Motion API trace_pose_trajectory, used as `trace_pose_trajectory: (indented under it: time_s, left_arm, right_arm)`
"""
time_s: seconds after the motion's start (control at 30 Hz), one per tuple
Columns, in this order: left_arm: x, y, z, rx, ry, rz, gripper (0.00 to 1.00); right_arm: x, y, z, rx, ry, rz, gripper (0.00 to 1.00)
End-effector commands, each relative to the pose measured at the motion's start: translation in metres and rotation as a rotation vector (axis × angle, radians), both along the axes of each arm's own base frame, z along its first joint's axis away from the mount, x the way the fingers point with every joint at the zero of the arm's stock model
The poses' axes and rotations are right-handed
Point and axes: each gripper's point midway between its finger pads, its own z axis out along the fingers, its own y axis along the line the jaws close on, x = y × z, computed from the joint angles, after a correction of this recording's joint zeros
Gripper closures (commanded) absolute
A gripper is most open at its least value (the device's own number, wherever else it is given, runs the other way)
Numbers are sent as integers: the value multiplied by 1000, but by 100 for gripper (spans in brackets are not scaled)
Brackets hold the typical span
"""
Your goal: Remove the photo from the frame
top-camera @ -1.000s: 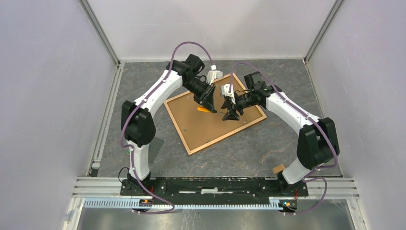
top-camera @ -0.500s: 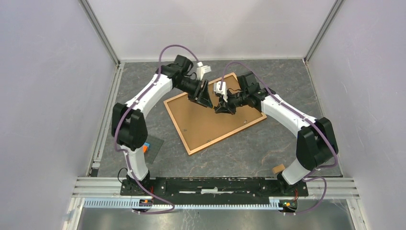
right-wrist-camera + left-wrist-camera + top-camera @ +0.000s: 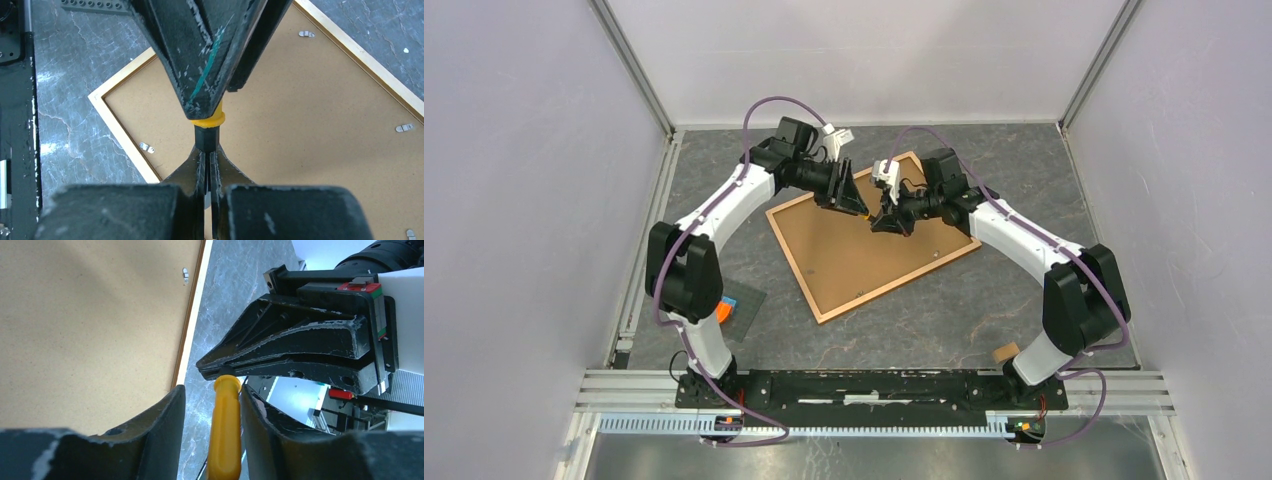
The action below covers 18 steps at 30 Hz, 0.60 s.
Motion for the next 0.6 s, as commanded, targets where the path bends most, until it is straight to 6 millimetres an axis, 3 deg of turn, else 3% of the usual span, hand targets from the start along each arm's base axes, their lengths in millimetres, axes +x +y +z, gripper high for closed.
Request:
trace_pose_trajectory:
  time_s: [0.0, 0.1, 0.17, 0.23, 0.3, 0.37, 0.4, 0.57]
  left_arm:
    - [-7, -11, 18, -49, -12, -2, 51]
    - [-9, -11, 16, -50, -4, -1, 63]
    - [-9, -11, 17, -53, -7, 0, 75]
    - [-8, -11, 18, -56, -10, 1, 94]
    - [-7, -9, 18, -47, -20, 8, 98]
    - [-6, -4, 15, -21, -40, 6, 98]
    - [-8, 0, 13, 3, -56, -3, 98]
    - [-28, 22, -19, 203, -229, -134, 98]
  right_arm:
    - [10, 4, 8, 22, -19, -44, 100]
    - [8, 3, 5, 20, -8, -48, 100]
    - [5, 3, 4, 26, -8, -40, 100]
    - [1, 4, 5, 32, -8, -12, 99]
    - [-2, 0, 2, 16, 10, -3, 76]
    - [3, -18, -6, 8, 72, -31, 54]
    - [7, -29, -9, 8, 96, -47, 48]
    - [55, -110, -40, -132, 140, -303, 44]
